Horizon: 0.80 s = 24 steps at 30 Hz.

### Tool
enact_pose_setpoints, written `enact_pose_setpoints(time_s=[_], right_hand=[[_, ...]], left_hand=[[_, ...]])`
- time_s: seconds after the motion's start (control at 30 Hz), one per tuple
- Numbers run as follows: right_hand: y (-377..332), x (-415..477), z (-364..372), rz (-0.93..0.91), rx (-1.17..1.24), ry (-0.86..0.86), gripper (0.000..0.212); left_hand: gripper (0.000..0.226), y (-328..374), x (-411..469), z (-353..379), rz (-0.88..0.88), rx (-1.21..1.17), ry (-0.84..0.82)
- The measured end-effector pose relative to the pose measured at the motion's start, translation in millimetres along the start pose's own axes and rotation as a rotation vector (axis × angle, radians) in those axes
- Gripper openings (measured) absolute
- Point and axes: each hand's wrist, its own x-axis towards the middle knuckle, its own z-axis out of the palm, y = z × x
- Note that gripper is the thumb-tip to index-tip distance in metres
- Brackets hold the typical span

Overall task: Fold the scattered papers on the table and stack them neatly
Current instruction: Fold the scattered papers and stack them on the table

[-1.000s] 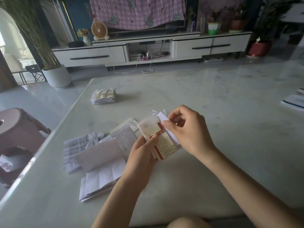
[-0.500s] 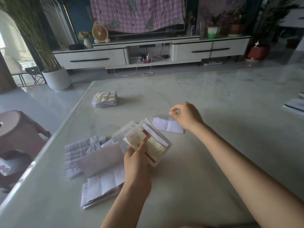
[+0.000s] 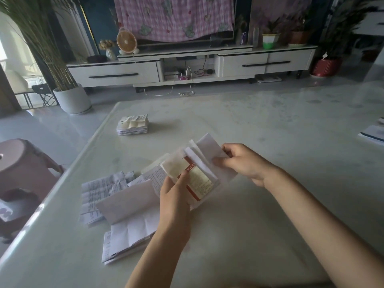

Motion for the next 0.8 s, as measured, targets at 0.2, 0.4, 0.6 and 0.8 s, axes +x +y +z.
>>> enact_pose_setpoints(time_s=[0.2,0.4,0.6,0.8], right_hand=[[-7.2,-42.9,30.3,-0.170,0.226,0.011,0.030],[5.4,-51.5,31.3,-0.252,0.072,0.068,0.028],[23.8,-50.7,28.1,-0.393,-0.060,0.235,0.016],[36.8,-53.1,33.3,-0.309,-0.083,0.245,0.017]], left_hand=[[0.011,-5.4,0.7,3.8,0.128,0.097,0.002],[0.017,-14.7,0.5,6.5,0.513,0.378,-0.030],[0.026,-29.2,1.4,16.9,0.547,0.486,-0.165],[0.028,-38.2,5.7,12.8,0.523,0.695,-0.125]])
